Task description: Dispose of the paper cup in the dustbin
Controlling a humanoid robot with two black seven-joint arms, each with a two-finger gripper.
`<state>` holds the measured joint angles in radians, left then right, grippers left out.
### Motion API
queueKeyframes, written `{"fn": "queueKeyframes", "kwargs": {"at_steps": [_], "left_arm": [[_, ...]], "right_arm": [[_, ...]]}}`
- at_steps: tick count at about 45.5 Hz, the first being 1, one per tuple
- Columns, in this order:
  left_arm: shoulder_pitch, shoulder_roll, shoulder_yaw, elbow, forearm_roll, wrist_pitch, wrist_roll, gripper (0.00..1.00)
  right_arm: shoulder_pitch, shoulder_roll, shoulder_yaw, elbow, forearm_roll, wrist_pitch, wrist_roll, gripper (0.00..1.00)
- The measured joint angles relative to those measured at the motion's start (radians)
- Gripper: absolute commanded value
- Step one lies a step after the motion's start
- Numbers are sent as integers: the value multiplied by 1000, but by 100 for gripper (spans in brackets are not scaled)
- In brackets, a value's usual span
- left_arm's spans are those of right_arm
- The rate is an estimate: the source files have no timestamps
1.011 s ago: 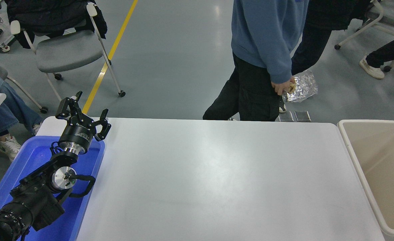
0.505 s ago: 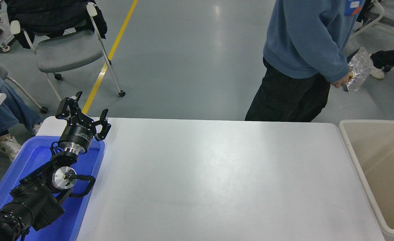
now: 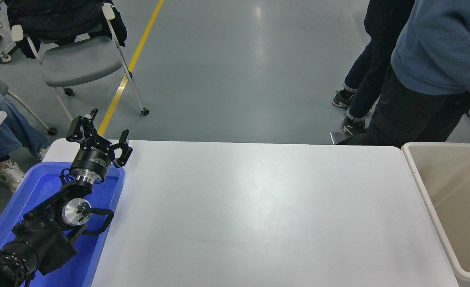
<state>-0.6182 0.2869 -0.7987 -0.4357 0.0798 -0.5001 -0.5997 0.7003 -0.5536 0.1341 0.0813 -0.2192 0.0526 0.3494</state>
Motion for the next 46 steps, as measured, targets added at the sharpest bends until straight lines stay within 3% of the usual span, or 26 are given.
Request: {"fn": "queueKeyframes", "kwargs": {"at_steps": [11, 22, 46], "left_arm": [[0, 0, 0, 0, 0, 0, 0, 100], [0, 0, 0, 0, 0, 0, 0, 100], [0, 0, 0, 0, 0, 0, 0, 100]], "right_arm": [[-5, -56, 247, 198, 0, -1, 19, 99], [-129, -91, 606, 495, -29, -4, 51, 99], [-356, 118, 1056, 827, -288, -5, 118, 99]]}}
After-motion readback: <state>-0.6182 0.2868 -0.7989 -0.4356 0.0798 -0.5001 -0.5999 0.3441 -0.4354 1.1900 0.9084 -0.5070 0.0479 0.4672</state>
